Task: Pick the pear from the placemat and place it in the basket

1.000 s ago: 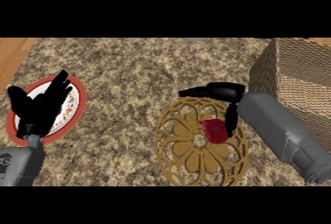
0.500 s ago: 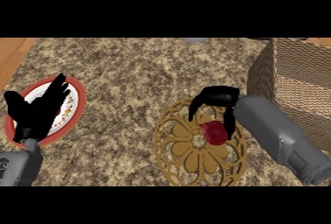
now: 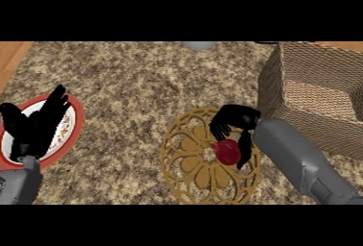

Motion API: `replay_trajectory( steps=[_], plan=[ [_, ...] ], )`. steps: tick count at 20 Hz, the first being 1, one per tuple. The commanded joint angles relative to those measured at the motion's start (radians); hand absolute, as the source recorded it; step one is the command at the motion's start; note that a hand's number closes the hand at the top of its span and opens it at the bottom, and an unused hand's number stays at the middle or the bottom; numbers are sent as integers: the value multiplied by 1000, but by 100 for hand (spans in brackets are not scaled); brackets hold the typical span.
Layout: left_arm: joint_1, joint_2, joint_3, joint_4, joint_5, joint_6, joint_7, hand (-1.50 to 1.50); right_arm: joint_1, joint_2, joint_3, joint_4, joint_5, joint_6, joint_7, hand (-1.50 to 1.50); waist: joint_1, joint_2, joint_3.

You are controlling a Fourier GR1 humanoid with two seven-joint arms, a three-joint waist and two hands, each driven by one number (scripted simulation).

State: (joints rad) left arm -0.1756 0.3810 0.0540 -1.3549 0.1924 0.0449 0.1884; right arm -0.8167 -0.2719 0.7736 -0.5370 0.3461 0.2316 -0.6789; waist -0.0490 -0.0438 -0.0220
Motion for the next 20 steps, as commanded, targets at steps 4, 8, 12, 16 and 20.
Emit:
replay_trajectory(
  steps=[4, 8, 12, 16, 20],
  plan=[
    [47, 1, 30, 0, 1, 36, 10, 0, 180, 71, -69, 3, -23, -271, 378, 150, -94, -26, 15],
    [45, 40, 65, -7, 17, 22, 19, 0, 282, 130, -35, -97, 11, -379, 498, 150, -93, -21, 14],
    [75, 23, 50, -17, 15, 15, 3, 0, 403, 224, -79, -253, -41, -514, 544, 150, -77, -7, 18],
    [72, 33, 55, -20, 13, 11, -1, 0, 453, 266, -99, -493, -83, -614, 540, 150, -81, -11, 19],
    [101, 36, 65, -26, 32, -9, -7, 0, 509, 258, -56, -699, 11, -753, 642, 150, -78, -13, 16]
  ],
)
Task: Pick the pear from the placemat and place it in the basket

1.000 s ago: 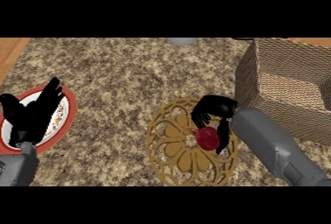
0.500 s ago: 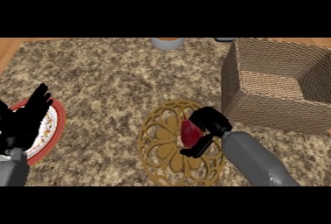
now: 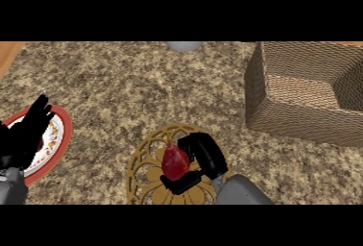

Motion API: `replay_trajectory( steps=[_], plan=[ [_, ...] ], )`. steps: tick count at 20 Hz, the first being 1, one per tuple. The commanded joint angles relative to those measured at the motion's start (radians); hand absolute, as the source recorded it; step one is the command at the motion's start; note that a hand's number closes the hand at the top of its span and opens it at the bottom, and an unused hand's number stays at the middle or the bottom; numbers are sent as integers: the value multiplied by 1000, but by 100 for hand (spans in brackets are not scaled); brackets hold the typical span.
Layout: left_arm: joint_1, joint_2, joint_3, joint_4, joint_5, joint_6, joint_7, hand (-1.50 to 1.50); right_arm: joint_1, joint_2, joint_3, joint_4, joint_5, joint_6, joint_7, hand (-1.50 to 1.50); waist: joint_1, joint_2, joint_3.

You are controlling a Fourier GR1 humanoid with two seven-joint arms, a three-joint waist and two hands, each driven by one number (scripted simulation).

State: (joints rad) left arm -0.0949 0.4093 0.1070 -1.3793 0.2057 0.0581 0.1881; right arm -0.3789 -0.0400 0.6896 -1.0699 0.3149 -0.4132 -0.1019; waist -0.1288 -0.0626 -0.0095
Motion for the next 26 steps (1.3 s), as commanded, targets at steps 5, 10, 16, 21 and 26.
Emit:
replay_trajectory(
  steps=[5, 10, 16, 21, 26],
  plan=[
    [-5, 5, 12, -3, 12, -4, 17, 0, 117, -32, 52, -415, 160, -171, 279, 150, -8, 12, 2],
    [-2, 6, 0, -27, 2, -5, 20, 0, 156, -149, 34, -672, 323, -147, 528, 150, 15, 21, 3],
    [-35, -19, -31, -36, -17, 2, 24, 0, 96, -207, -61, -1014, 495, 47, 887, 150, 52, 39, 5],
    [-12, -39, -67, -97, -29, -8, 32, 0, -38, -210, -219, -1199, 554, 276, 1164, 150, 108, 51, 7],
    [-40, -43, -56, -42, -35, -23, 9, 0, -152, -262, -349, -1185, 560, 467, 1267, 150, 123, 58, 8]
  ],
)
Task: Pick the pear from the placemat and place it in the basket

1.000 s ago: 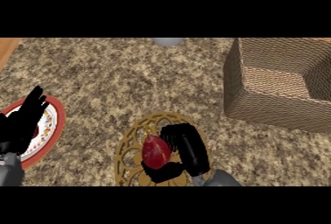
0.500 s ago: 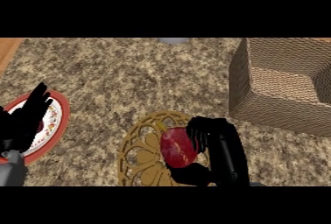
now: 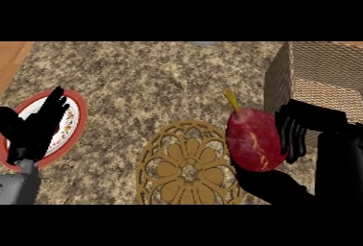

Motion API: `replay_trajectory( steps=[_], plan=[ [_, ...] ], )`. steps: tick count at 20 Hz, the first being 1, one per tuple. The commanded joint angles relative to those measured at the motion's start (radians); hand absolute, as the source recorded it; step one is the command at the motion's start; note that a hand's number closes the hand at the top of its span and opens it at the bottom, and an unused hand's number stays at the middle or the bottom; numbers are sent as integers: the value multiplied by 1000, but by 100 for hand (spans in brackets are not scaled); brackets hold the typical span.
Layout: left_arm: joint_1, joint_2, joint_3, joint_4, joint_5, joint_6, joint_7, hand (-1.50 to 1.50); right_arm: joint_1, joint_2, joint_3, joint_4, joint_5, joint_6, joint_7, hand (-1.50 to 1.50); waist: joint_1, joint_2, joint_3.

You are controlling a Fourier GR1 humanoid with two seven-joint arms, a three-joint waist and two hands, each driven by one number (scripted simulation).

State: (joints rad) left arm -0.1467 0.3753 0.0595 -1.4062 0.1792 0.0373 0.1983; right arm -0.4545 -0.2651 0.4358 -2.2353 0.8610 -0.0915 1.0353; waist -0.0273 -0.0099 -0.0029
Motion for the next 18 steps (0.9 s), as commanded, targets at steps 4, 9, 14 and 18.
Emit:
replay_trajectory(
  steps=[4, 9, 14, 18],
  plan=[
    [-40, -14, -9, -41, -3, -4, 54, 0, -79, -73, -197, 1, 0, 186, 94, 150, 23, 7, 2],
    [-42, -11, 13, -22, 5, -30, 43, 0, -67, -136, -427, 160, -162, 156, -86, 150, 29, 11, 3],
    [-114, -54, 16, 132, -55, -7, -47, 0, 42, -193, -531, 203, -221, 151, -265, 150, 20, 13, 3],
    [-16, -57, 17, 25, -51, -38, -24, 0, 104, -149, -583, 235, -242, 101, -365, 150, 28, 10, 3]
  ],
)
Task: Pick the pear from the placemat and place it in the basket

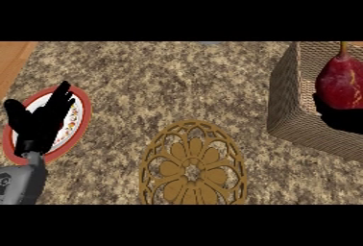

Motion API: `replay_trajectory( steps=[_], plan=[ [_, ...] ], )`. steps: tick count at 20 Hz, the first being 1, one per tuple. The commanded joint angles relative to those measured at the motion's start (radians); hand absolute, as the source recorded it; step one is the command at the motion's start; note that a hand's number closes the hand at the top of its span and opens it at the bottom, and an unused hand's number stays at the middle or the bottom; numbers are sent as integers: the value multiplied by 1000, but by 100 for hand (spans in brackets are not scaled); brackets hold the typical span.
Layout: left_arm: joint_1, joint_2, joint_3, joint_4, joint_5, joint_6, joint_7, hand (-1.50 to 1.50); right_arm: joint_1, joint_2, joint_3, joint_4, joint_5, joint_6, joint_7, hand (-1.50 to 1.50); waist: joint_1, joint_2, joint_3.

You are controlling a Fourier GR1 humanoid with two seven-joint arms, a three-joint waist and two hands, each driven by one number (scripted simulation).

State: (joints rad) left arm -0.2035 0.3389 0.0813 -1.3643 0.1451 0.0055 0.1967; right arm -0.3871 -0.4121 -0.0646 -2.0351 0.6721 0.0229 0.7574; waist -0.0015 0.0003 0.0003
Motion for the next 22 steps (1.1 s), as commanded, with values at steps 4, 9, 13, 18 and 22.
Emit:
replay_trajectory(
  steps=[4, 9, 13, 18, 22],
  plan=[
    [-1, -29, 3, -23, -32, 15, 17, 0, 63, 10, -133, 206, -82, -94, -277, 150, 3, 1, 0],
    [-4, -36, -6, -19, -41, 7, 25, 0, 30, 73, -162, 254, 50, -221, -152, -150, 5, 1, -1],
    [6, -27, 20, -103, -29, -12, 89, 0, 20, 61, -194, 406, -13, -244, -304, -150, 6, -1, 0],
    [18, -33, 36, -50, -33, -46, 32, 0, 21, 33, -210, 440, -117, -199, -448, -150, 4, -1, 0],
    [-5, -32, 61, 12, -35, -56, -12, 0, -39, 16, -297, 525, -198, -236, -497, -150, 3, 0, 0]
  ],
)
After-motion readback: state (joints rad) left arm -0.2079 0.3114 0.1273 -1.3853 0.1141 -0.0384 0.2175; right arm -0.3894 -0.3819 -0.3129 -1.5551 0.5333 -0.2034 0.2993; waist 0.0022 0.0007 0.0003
